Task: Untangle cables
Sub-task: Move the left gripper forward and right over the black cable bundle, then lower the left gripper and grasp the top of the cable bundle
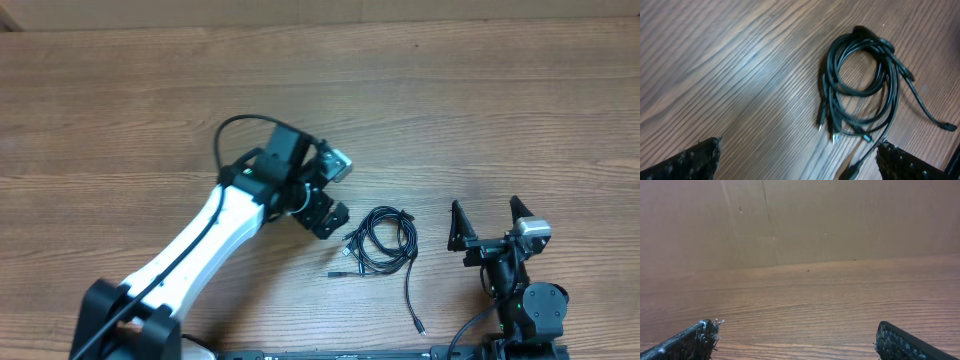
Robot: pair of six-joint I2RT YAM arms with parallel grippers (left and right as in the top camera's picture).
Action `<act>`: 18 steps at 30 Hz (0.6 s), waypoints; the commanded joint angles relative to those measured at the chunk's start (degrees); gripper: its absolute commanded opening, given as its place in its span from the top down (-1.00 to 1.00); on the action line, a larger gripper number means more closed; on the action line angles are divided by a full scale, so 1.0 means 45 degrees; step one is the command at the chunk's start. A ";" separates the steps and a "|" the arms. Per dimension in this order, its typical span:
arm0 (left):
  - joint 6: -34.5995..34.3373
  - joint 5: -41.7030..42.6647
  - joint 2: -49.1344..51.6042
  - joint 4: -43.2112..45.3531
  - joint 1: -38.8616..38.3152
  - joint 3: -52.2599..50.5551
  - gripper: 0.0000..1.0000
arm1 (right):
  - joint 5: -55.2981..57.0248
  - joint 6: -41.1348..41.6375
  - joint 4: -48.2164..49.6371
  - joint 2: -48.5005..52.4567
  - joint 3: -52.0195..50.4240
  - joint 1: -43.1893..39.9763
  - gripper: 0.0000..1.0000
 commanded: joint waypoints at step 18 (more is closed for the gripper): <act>-0.2778 -0.1783 0.2681 0.0185 -0.2021 0.1656 -0.99 | 0.0180 -0.0010 0.0029 -0.0126 -0.0131 -0.0005 -1.00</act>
